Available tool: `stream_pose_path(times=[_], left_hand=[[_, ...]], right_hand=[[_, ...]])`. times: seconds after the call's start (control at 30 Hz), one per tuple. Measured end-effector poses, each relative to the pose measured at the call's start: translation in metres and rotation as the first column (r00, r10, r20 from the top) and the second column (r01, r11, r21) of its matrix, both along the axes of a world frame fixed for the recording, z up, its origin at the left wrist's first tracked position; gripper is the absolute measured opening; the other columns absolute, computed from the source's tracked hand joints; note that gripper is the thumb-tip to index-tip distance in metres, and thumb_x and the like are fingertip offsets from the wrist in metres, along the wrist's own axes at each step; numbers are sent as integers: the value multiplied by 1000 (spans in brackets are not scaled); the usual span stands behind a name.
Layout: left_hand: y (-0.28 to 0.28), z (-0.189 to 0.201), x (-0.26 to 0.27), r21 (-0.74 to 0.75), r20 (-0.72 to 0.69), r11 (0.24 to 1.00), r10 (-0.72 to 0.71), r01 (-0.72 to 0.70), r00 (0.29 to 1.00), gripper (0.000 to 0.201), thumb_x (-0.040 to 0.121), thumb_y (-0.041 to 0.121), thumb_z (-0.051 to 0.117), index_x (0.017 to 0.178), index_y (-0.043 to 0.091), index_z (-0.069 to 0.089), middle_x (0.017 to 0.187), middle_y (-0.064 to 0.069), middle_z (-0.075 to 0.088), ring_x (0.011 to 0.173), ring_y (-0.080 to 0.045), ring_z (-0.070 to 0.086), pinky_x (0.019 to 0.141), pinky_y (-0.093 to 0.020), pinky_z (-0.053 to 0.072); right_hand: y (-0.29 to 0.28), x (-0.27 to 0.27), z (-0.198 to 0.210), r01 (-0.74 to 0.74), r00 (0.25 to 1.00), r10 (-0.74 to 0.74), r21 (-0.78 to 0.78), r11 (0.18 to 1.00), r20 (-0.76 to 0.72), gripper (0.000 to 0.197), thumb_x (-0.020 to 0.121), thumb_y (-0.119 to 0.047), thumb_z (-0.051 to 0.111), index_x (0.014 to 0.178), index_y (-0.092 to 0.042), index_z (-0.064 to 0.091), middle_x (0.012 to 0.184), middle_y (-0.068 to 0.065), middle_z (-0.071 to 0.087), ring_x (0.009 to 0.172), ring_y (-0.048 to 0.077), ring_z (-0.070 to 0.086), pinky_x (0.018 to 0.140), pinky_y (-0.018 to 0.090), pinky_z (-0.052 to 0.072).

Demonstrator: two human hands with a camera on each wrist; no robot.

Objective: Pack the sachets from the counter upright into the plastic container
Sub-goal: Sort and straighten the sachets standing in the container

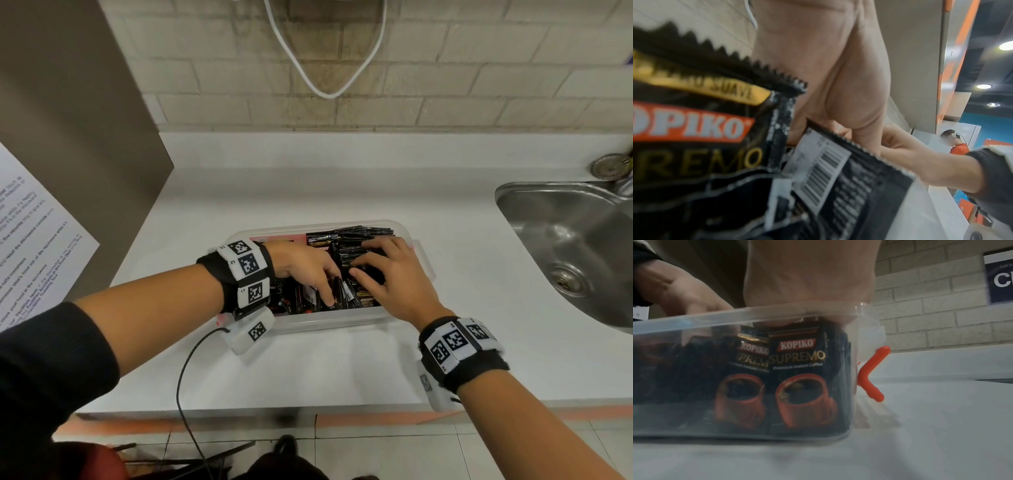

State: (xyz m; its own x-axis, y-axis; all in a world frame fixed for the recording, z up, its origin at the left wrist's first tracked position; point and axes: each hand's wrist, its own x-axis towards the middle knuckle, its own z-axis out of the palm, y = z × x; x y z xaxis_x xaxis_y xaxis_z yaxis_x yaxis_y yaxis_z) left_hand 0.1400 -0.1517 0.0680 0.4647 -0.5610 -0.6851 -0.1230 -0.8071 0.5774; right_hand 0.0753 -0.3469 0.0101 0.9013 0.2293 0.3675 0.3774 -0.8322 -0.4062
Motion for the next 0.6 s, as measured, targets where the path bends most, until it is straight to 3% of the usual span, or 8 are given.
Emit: stream_pose_path(times=[0.13, 0.23, 0.33, 0.4, 0.53, 0.6], left_hand=[[-1, 4, 0, 71, 74, 996, -63, 58, 995, 47, 87, 16, 78, 129, 12, 59, 104, 0, 63, 100, -26, 70, 89, -34, 57], [2, 6, 1, 103, 102, 988, -122, 112, 987, 36, 85, 12, 78, 118, 9, 64, 114, -8, 70, 103, -31, 71, 94, -44, 57], [5, 10, 2, 124, 158, 971, -223, 204, 962, 21, 83, 6, 78, 94, 20, 66, 109, -8, 72, 102, -30, 69, 81, -34, 57], [6, 13, 2, 146, 214, 954, -287, 260, 933, 28, 81, 5, 78, 86, 27, 61, 103, -4, 70, 101, -28, 68, 75, -29, 53], [10, 18, -1, 189, 268, 911, -407, 366, 873, 41, 84, 12, 76, 117, 35, 69, 102, 20, 61, 95, -5, 57, 80, -22, 44], [13, 21, -1, 208, 278, 894, -442, 396, 853, 39, 86, 12, 73, 118, 34, 71, 94, 27, 58, 92, -3, 54, 80, -21, 42]], right_hand=[[0, -1, 1, -45, 998, 43, -45, 998, -39, 30, 100, -38, 57, 122, -23, 71, 135, 5, 60, 129, 26, 49, 105, 52, 38], [-1, -2, 2, -77, 992, 67, -96, 992, -108, 38, 101, -48, 47, 133, -34, 63, 150, -2, 49, 142, 22, 37, 114, 49, 28], [-1, -1, 2, -63, 990, 47, -122, 990, -133, 39, 99, -50, 52, 136, -40, 59, 155, -4, 43, 148, 18, 28, 118, 45, 19], [-1, 0, 3, -46, 992, 31, -120, 992, -126, 37, 99, -49, 55, 134, -40, 61, 154, -3, 44, 148, 19, 28, 117, 42, 16], [-1, 0, 2, -45, 994, 34, -108, 993, -101, 35, 99, -47, 55, 131, -36, 65, 151, -2, 48, 146, 20, 31, 116, 41, 17], [-1, -1, 3, -45, 995, 36, -105, 993, -91, 35, 100, -48, 53, 130, -35, 66, 150, -2, 50, 146, 20, 32, 117, 43, 19]])
